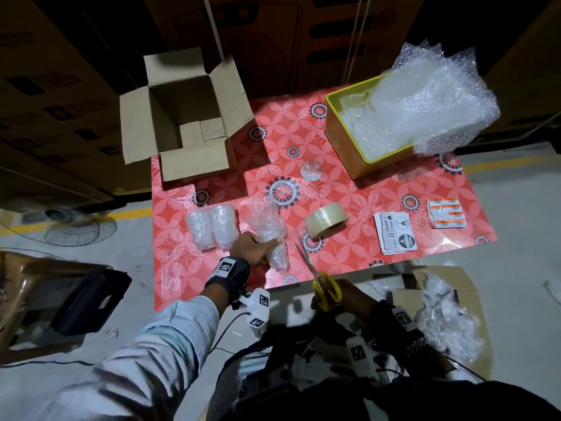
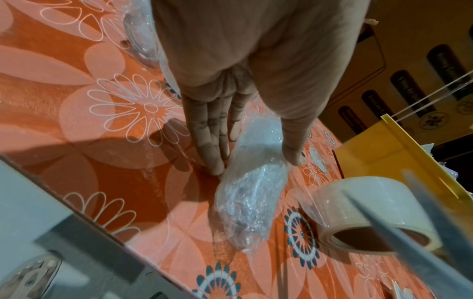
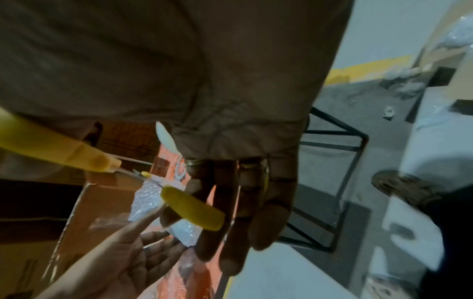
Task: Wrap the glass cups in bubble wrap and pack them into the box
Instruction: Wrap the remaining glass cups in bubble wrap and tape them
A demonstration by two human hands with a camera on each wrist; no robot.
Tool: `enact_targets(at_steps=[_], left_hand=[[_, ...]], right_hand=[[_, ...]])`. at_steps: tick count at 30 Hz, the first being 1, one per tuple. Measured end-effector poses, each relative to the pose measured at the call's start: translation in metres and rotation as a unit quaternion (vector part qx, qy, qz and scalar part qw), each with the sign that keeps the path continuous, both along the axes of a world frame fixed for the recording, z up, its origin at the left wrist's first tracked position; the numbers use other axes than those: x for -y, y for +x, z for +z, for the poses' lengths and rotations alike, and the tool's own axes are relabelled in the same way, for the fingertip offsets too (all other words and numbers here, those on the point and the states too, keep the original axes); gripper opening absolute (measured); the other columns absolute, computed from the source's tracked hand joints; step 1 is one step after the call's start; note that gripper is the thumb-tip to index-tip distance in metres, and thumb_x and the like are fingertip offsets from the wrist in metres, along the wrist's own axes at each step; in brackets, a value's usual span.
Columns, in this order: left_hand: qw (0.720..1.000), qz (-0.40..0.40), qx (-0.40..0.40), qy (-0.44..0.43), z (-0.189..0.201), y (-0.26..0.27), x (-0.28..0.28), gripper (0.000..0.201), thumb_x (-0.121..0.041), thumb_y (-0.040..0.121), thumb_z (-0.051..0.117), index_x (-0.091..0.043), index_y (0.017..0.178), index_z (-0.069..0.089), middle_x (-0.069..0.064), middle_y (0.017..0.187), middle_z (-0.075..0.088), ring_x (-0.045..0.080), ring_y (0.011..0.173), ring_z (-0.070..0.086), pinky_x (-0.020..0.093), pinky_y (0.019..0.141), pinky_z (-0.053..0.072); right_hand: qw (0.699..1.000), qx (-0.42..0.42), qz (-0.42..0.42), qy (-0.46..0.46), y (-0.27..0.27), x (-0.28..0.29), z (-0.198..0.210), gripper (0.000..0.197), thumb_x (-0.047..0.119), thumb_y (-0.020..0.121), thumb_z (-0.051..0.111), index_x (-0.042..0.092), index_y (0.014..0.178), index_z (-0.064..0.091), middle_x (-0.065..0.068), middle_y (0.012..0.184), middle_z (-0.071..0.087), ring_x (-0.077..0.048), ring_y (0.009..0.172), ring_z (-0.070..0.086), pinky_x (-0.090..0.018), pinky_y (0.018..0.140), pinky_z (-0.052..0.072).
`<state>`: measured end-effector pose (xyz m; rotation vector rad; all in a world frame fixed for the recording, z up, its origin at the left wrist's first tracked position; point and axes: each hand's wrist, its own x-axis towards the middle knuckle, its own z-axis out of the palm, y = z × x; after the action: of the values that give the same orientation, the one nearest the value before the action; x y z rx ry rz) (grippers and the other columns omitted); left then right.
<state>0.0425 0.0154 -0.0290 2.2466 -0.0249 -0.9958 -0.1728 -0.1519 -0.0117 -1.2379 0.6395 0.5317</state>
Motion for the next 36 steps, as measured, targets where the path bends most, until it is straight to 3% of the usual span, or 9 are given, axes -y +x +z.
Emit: enact_targets(at_steps=[2,6,10,15,18,22,29,34,36], left_hand=[[1.000,0.002,0.000,-0.012,0.002,0.001,-0.001,0.053,-0.063,0.080,0.078,-0.018,0.056,0.063,0.010,0.068,0.075,0.028,0.067,0.075,0.030,0.066,0.056],[1.000,0.004,-0.009,-0.027,-0.002,0.001,-0.004,0.046,-0.056,0.081,0.081,-0.017,0.065,0.063,0.011,0.072,0.076,0.032,0.071,0.076,0.048,0.079,0.063],[0.998,0.042,-0.026,-0.043,-0.002,0.000,-0.008,0.043,-0.048,0.081,0.085,-0.015,0.078,0.058,0.005,0.068,0.074,0.034,0.072,0.076,0.054,0.078,0.063],[0.995,0.055,-0.045,-0.067,-0.003,0.000,-0.010,0.037,-0.037,0.086,0.083,-0.013,0.082,0.055,0.000,0.063,0.071,0.029,0.066,0.073,0.056,0.078,0.063],[0.994,0.058,-0.050,-0.082,-0.010,0.001,-0.014,0.037,-0.036,0.086,0.083,-0.014,0.083,0.054,-0.004,0.058,0.069,0.026,0.067,0.071,0.058,0.081,0.062],[0.991,0.070,-0.060,-0.097,-0.017,0.003,-0.017,0.040,-0.036,0.084,0.085,-0.014,0.081,0.053,0.000,0.063,0.070,0.027,0.068,0.072,0.061,0.081,0.061],[0.989,0.083,-0.058,-0.106,-0.011,0.001,-0.017,0.038,-0.033,0.087,0.083,-0.013,0.076,0.053,0.002,0.060,0.067,0.027,0.064,0.068,0.058,0.076,0.061],[0.990,0.087,-0.049,-0.100,-0.012,0.000,-0.016,0.038,-0.032,0.087,0.083,-0.013,0.069,0.056,0.011,0.064,0.069,0.030,0.064,0.068,0.057,0.075,0.061],[0.990,0.095,-0.048,-0.098,-0.013,-0.001,-0.016,0.036,-0.030,0.088,0.083,-0.013,0.068,0.057,0.012,0.066,0.070,0.031,0.065,0.069,0.058,0.076,0.062]], right_hand=[[1.000,-0.013,0.006,0.000,0.003,0.000,-0.011,0.079,0.067,0.090,0.062,-0.012,0.093,0.070,-0.025,0.096,0.074,-0.028,0.077,0.072,-0.030,0.065,0.059],[0.997,-0.060,0.036,-0.014,0.010,-0.002,-0.033,0.096,0.089,0.057,0.071,-0.002,0.088,0.074,-0.020,0.096,0.076,-0.028,0.079,0.073,-0.036,0.074,0.057],[0.996,-0.074,0.046,0.003,0.015,-0.005,-0.044,0.083,0.083,0.066,0.073,0.001,0.083,0.074,-0.023,0.099,0.075,-0.037,0.086,0.073,-0.049,0.085,0.055],[0.997,-0.073,0.040,0.006,0.015,-0.009,-0.055,0.072,0.078,0.073,0.072,0.006,0.080,0.073,-0.022,0.094,0.074,-0.039,0.091,0.073,-0.052,0.090,0.055],[0.998,-0.063,0.028,0.001,0.022,-0.015,-0.052,0.073,0.075,0.075,0.071,0.004,0.092,0.072,-0.015,0.092,0.075,-0.030,0.081,0.072,-0.040,0.077,0.056],[0.998,-0.058,-0.002,-0.003,0.039,-0.026,-0.045,0.033,0.043,0.100,0.057,0.012,0.103,0.066,-0.014,0.092,0.069,-0.022,0.070,0.067,-0.029,0.058,0.054],[0.999,-0.044,0.003,-0.023,0.053,-0.032,-0.046,0.060,0.063,0.077,0.061,0.010,0.105,0.068,-0.018,0.098,0.074,-0.023,0.070,0.069,-0.029,0.057,0.056],[0.998,-0.053,-0.002,-0.037,0.051,-0.032,-0.052,0.047,0.052,0.096,0.059,0.006,0.099,0.068,-0.011,0.086,0.073,-0.020,0.065,0.068,-0.029,0.054,0.054],[0.997,-0.062,-0.020,-0.029,0.045,-0.031,-0.055,0.051,0.051,0.097,0.059,0.001,0.095,0.069,-0.017,0.083,0.073,-0.025,0.068,0.068,-0.031,0.055,0.054]])
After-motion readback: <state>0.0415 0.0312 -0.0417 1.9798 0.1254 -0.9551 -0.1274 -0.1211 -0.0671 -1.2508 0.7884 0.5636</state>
